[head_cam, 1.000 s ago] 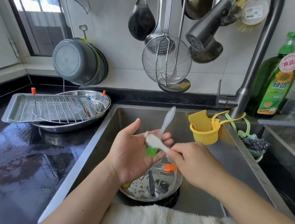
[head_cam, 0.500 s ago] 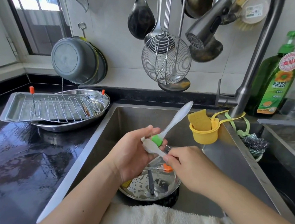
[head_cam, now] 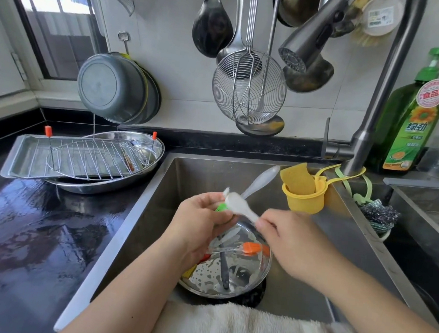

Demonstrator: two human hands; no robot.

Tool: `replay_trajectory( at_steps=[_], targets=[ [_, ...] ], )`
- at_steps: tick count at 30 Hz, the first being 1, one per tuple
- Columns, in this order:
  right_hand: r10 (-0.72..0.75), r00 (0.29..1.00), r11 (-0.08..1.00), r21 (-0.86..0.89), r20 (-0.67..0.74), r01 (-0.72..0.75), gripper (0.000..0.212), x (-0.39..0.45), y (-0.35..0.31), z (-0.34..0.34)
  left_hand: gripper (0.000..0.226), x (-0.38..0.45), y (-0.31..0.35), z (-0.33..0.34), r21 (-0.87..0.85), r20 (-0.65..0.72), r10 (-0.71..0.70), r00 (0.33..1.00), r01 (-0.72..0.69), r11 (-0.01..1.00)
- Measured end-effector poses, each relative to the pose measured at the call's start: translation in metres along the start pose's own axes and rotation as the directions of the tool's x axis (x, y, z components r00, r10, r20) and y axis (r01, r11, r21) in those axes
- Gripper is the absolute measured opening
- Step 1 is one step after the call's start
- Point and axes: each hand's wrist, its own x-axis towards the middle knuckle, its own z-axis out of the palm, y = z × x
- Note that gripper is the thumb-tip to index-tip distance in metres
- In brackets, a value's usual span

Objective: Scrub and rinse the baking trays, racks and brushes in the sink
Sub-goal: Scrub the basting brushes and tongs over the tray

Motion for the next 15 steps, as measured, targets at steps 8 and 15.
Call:
replay_trajectory(
  at_steps=[8,15],
  targets=[
    [0.188,0.979,0.981,-0.028,-0.073,-0.191,0.037,0.01,0.017,-0.002,0.025,-0.002,0.003,0.0,-0.026,-0.012,-0.003,1.0,0.003,1.0],
    [0.201,0.976,0.976,-0.065,-0.084,-0.206,0.036,0.011,0.015,-0.002,0.023,-0.004,0.004,-0.003,0.034,0.022,-0.021,1.0,0.02,0.999]
  ],
)
